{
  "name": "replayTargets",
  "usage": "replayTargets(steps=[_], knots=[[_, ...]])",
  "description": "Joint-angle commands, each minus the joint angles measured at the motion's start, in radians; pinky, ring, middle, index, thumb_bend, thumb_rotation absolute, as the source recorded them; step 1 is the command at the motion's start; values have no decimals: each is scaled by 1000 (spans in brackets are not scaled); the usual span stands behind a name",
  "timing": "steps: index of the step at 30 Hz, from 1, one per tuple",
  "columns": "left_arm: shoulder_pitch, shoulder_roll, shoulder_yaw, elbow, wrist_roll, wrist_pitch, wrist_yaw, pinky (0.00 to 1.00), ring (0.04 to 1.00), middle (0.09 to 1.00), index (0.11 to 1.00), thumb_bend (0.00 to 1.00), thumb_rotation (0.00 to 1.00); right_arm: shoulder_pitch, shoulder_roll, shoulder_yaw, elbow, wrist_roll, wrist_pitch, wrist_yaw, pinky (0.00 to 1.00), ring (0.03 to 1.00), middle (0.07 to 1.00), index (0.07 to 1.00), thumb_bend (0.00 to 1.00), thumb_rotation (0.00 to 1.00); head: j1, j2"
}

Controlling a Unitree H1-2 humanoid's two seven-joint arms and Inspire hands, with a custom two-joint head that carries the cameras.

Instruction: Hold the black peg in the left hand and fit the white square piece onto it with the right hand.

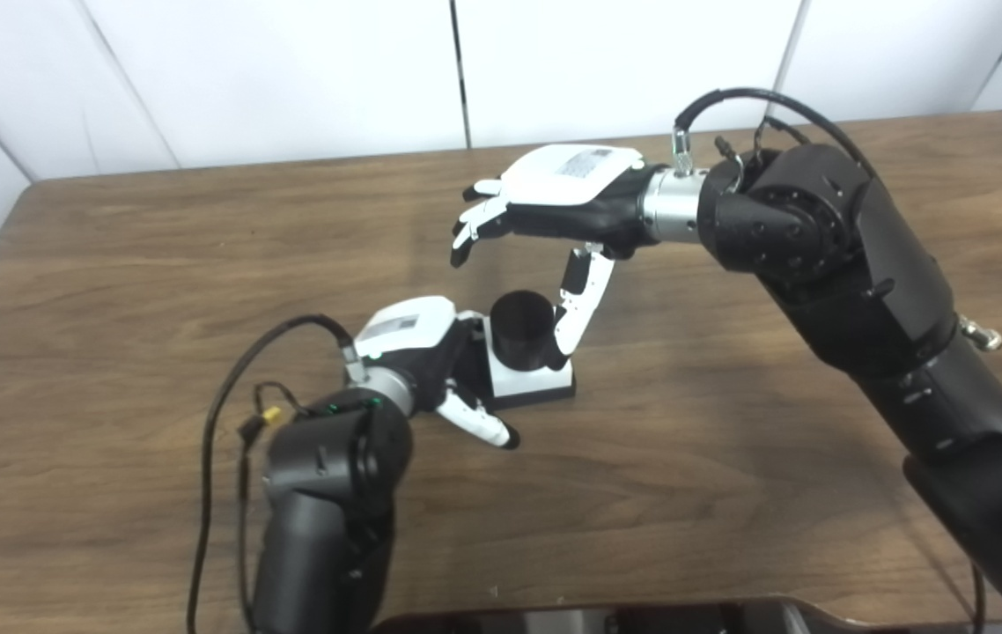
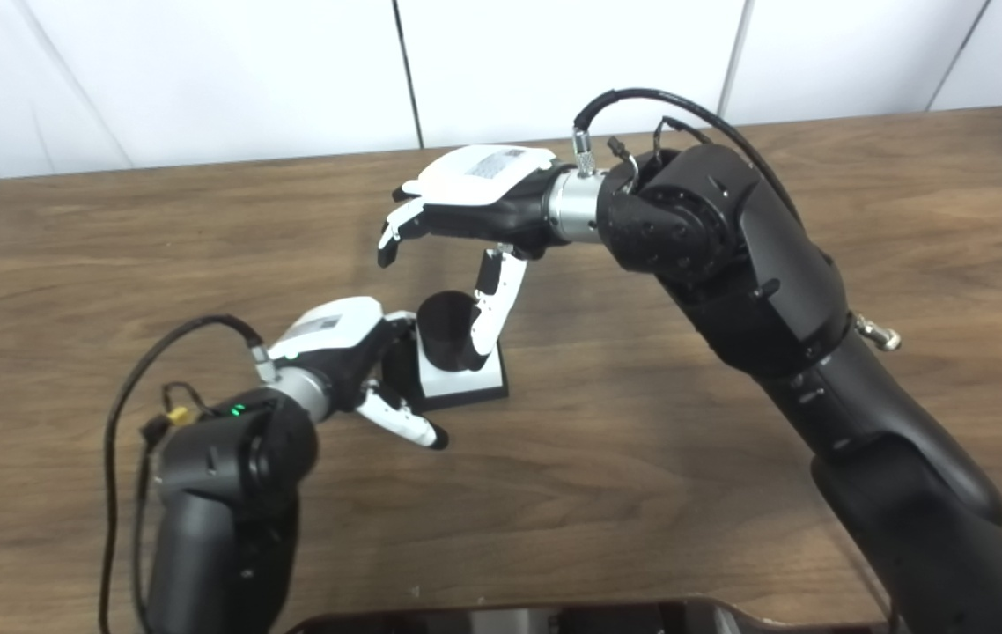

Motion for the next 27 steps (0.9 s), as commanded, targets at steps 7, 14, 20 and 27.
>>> replayTargets(steps=[7,14,20,27], knots=[[-20,105,69,-77,-45,3,-46,1000,999,971,987,1000,405,-57,-28,-52,1,46,5,-48,1000,990,912,834,1000,411,7,-5],[-44,110,104,-119,-67,55,-46,1000,991,959,977,1000,399,-59,-48,-62,4,62,50,-40,1000,990,929,872,1000,422,10,-11],[-31,73,158,-139,-44,42,10,972,986,964,999,1000,405,-50,-71,-59,7,68,54,-49,1000,993,941,882,1000,432,3,-21],[48,67,275,-138,-241,41,296,798,929,948,997,857,519,14,-126,-104,14,102,82,-74,969,996,954,928,1000,552,-22,-34]])
